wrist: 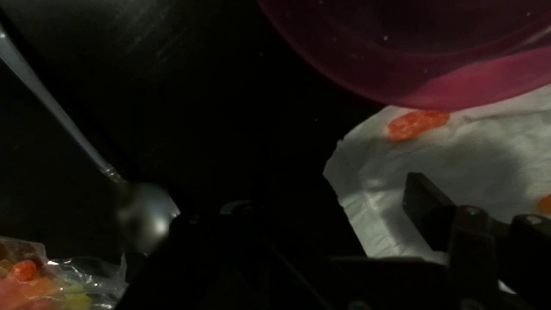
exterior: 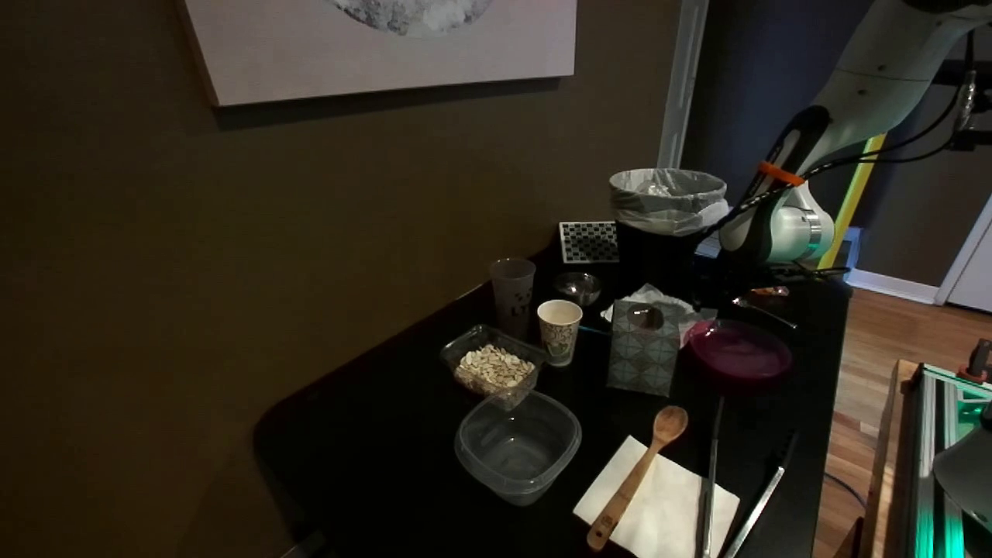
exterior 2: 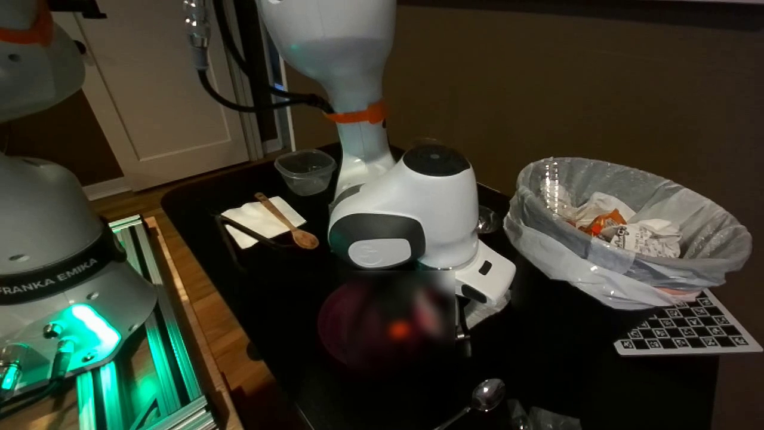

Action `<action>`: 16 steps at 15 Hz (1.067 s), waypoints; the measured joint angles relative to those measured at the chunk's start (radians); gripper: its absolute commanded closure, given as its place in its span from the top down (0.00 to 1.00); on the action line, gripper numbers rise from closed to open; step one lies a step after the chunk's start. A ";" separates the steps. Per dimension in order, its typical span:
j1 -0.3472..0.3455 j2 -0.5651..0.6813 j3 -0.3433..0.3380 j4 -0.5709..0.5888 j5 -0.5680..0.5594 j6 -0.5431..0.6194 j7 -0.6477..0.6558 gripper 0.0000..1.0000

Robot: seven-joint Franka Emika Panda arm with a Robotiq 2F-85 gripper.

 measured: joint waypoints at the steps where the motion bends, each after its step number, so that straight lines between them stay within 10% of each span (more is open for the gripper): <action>1: -0.001 0.006 0.002 0.006 0.000 0.000 0.001 0.41; 7: -0.023 0.014 0.038 0.013 0.000 0.000 0.006 0.00; 16: -0.027 -0.011 0.072 0.009 0.000 0.003 0.007 0.00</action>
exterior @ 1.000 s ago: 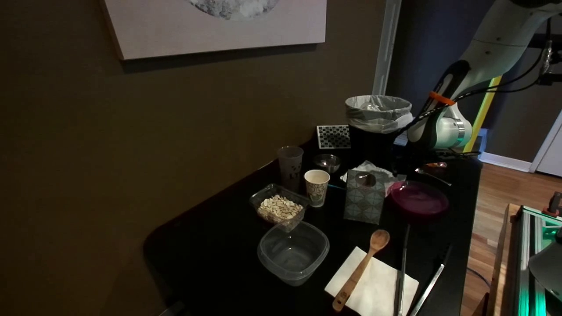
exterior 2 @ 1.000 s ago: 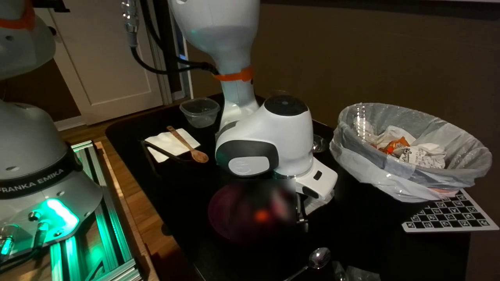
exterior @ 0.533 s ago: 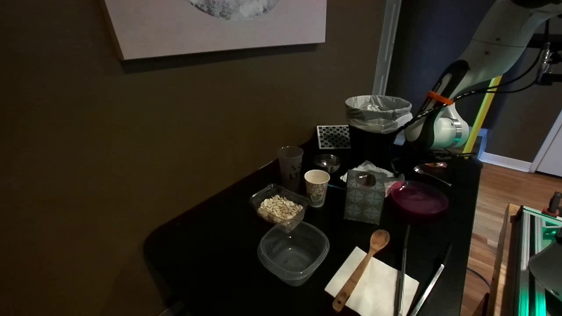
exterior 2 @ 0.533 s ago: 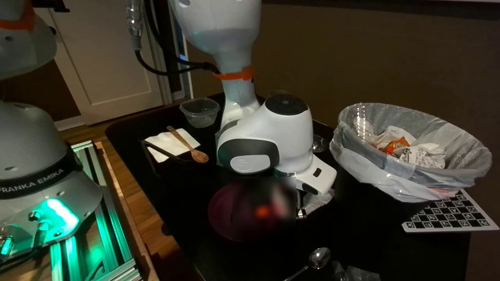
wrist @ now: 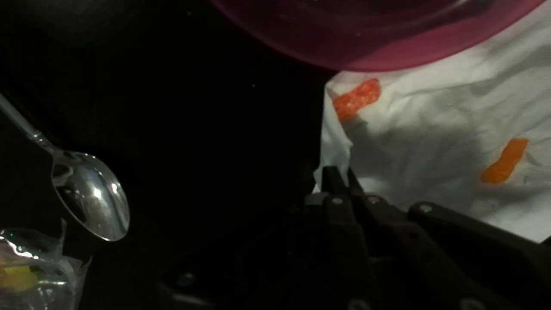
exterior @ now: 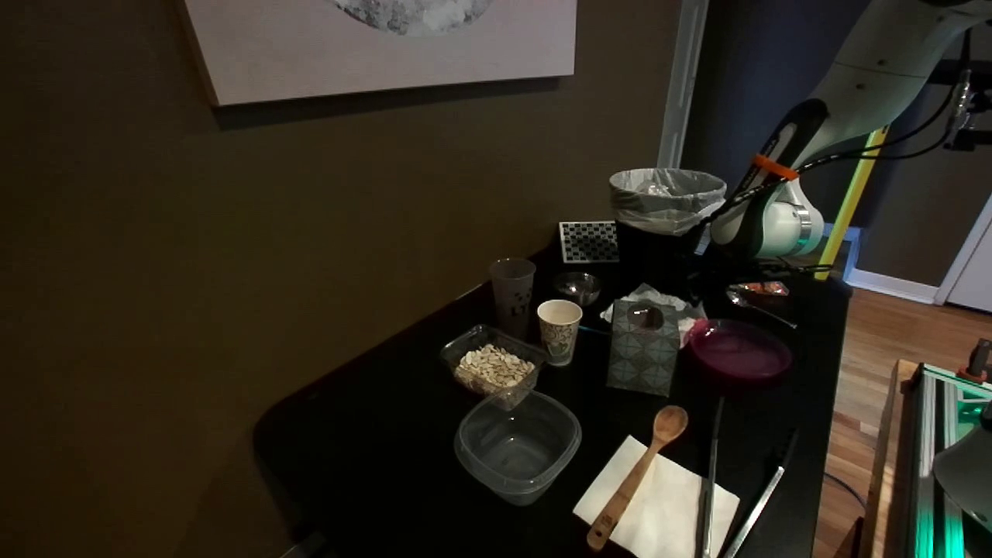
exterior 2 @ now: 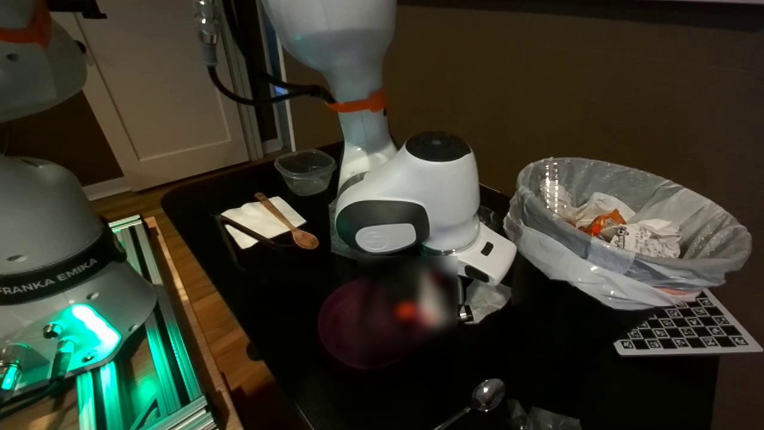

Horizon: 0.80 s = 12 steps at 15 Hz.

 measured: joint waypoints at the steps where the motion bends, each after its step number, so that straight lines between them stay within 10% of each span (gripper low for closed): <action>1: 0.001 -0.003 0.004 0.001 0.000 0.001 0.000 0.00; 12: 0.009 -0.011 0.119 0.039 -0.001 0.003 -0.002 0.00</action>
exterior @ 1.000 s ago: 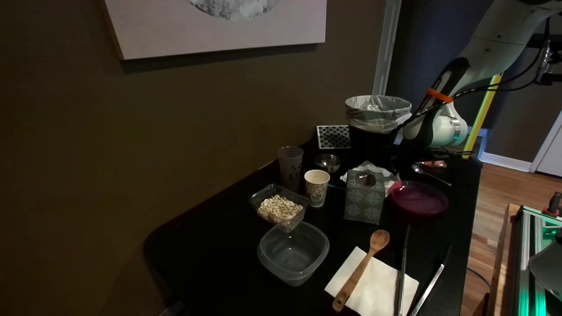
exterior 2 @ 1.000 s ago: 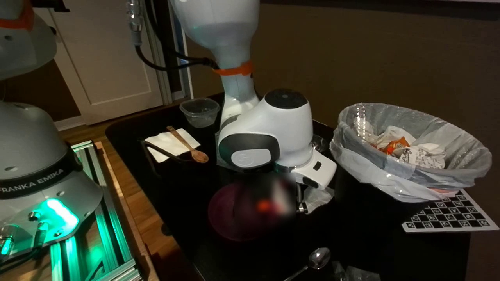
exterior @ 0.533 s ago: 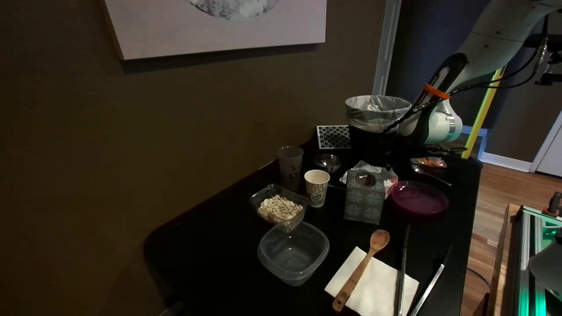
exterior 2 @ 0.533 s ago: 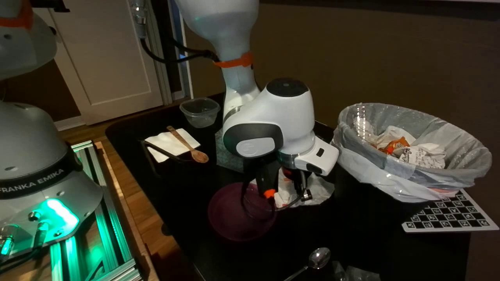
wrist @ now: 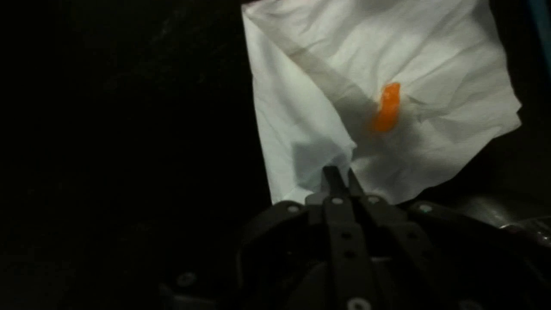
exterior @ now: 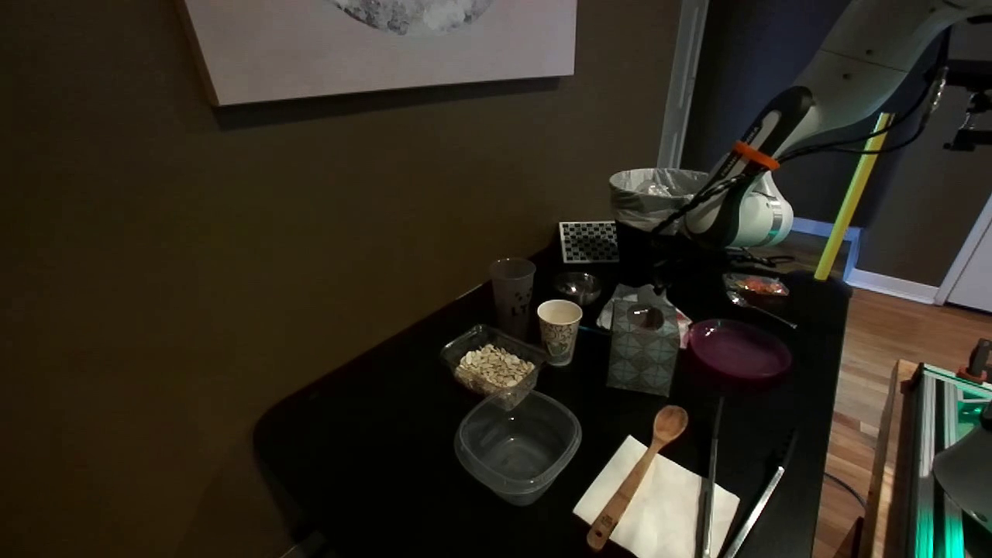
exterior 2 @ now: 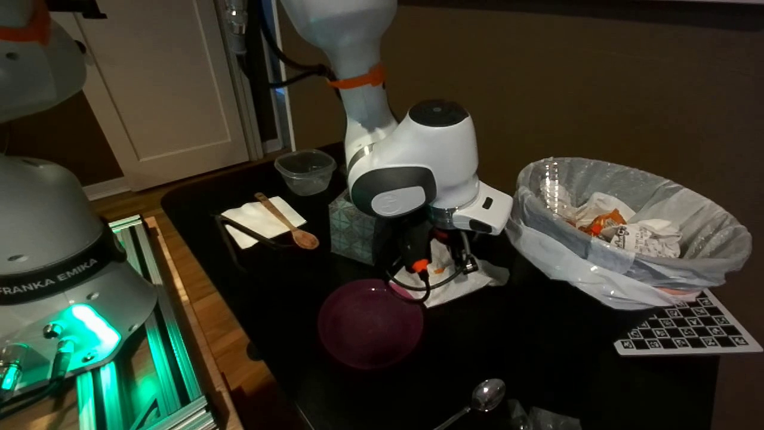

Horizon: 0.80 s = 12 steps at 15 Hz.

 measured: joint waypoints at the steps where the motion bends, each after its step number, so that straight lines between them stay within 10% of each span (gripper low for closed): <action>1: 0.004 0.002 0.005 0.008 -0.001 0.000 -0.001 0.00; 12: 0.008 0.116 0.102 0.093 -0.008 -0.001 -0.044 0.00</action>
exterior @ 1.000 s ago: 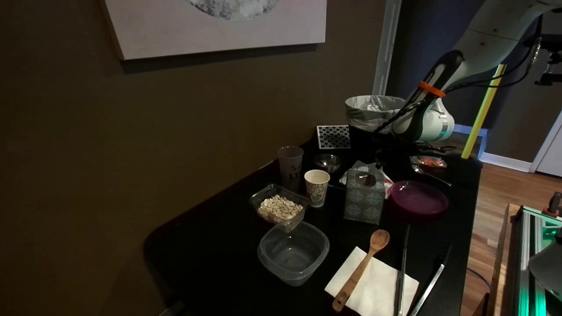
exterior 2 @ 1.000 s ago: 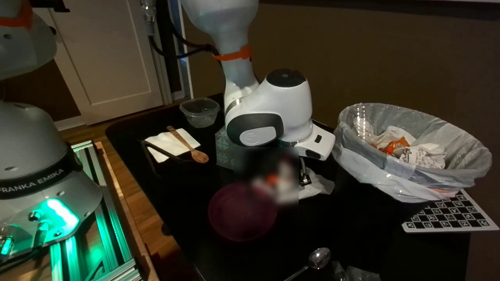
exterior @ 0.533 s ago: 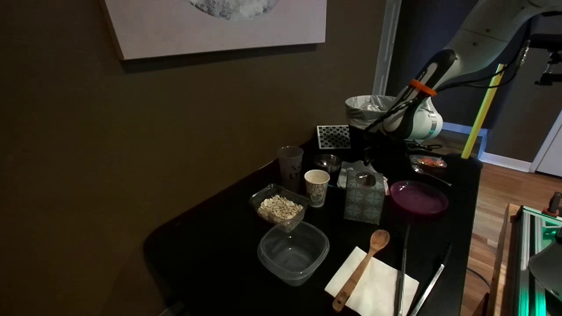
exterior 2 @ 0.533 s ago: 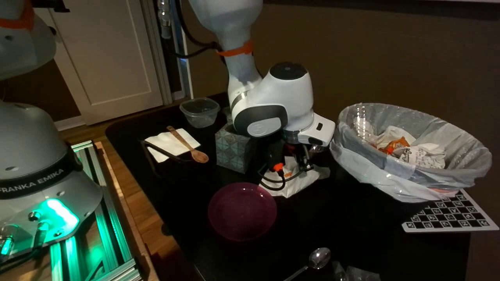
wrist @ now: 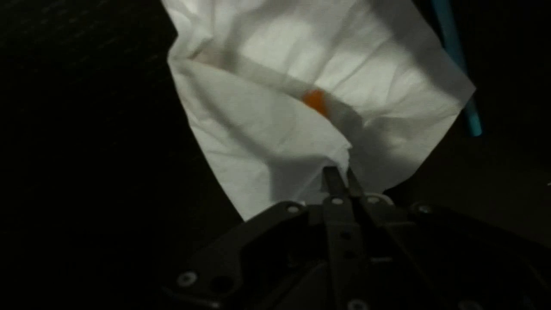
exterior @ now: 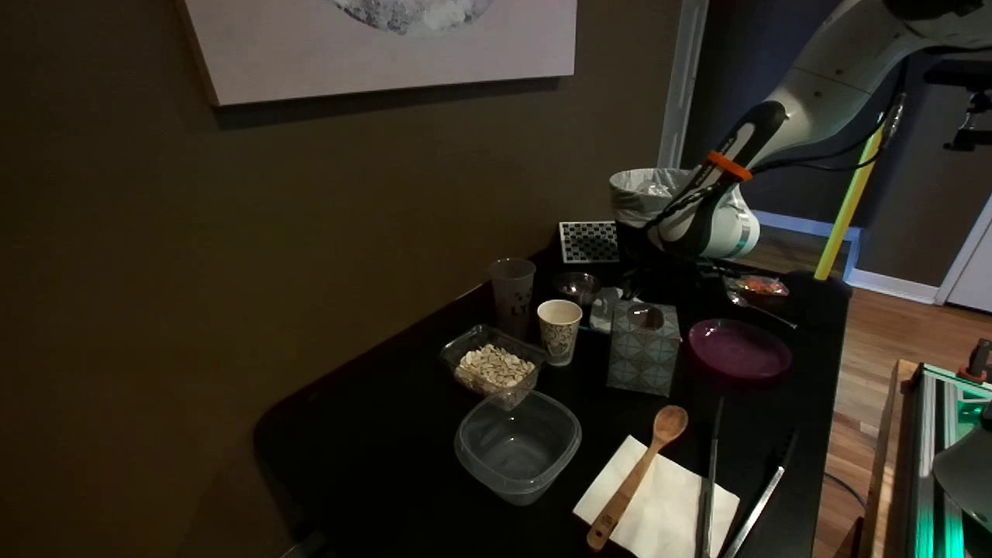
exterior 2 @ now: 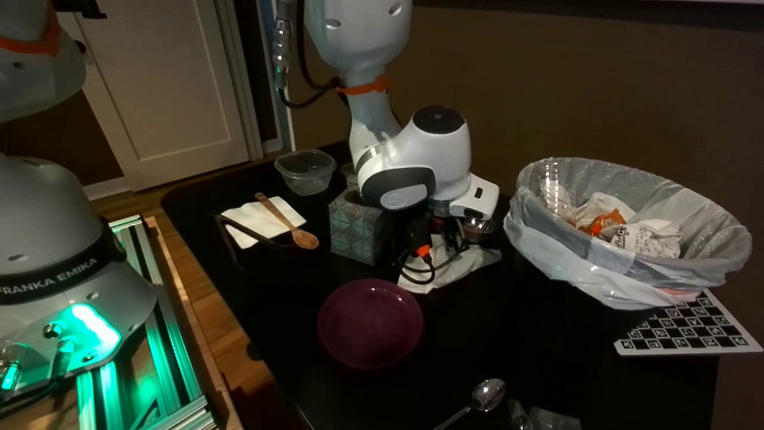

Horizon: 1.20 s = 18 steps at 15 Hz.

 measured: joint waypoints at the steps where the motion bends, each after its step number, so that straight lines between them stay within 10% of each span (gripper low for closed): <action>1: -0.001 0.012 0.009 0.005 -0.001 -0.002 -0.005 0.00; 8: -0.019 0.088 0.056 0.036 -0.045 -0.031 -0.062 0.02; 9: -0.019 0.094 0.057 0.041 -0.051 -0.045 -0.070 0.28; 18: -0.014 0.095 0.065 0.060 -0.063 -0.082 -0.151 0.81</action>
